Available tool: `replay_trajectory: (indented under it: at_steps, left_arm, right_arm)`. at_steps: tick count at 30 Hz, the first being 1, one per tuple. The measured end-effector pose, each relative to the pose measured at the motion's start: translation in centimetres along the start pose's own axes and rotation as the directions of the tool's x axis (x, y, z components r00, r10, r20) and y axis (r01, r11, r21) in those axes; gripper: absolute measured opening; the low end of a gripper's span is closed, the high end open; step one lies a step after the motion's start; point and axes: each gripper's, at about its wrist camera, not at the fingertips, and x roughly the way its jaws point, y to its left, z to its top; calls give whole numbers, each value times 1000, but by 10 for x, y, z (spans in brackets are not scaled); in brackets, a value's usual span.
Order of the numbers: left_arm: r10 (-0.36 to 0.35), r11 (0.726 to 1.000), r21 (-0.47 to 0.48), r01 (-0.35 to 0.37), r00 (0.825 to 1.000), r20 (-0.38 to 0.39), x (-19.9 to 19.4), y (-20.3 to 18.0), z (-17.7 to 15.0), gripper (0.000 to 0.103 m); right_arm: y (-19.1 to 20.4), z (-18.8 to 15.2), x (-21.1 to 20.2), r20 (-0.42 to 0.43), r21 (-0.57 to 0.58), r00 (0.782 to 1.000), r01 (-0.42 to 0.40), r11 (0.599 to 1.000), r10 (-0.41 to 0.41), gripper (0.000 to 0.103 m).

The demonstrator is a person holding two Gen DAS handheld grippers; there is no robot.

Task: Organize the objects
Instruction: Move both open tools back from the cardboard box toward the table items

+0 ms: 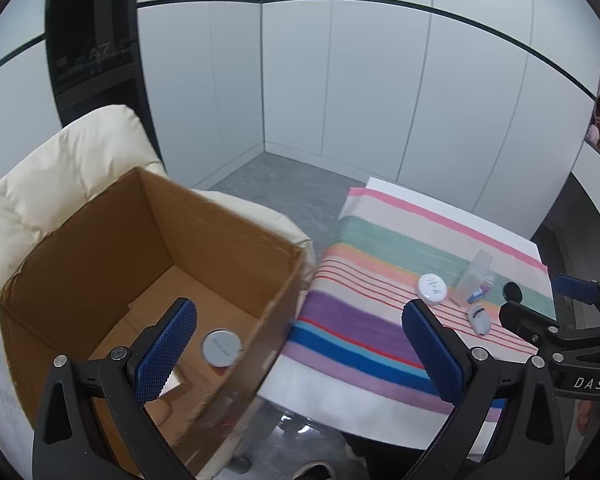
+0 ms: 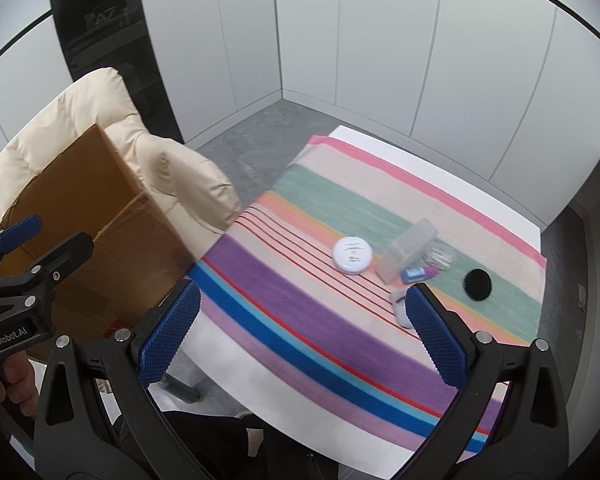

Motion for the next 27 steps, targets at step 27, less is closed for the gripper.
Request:
replay_trajectory:
  at_steps: [27]
  left_arm:
    - [-117, 987, 107, 118, 993, -21, 11, -101, 6, 103]
  right_arm:
    - [-100, -32, -26, -10, 127, 996, 91, 988, -91, 103]
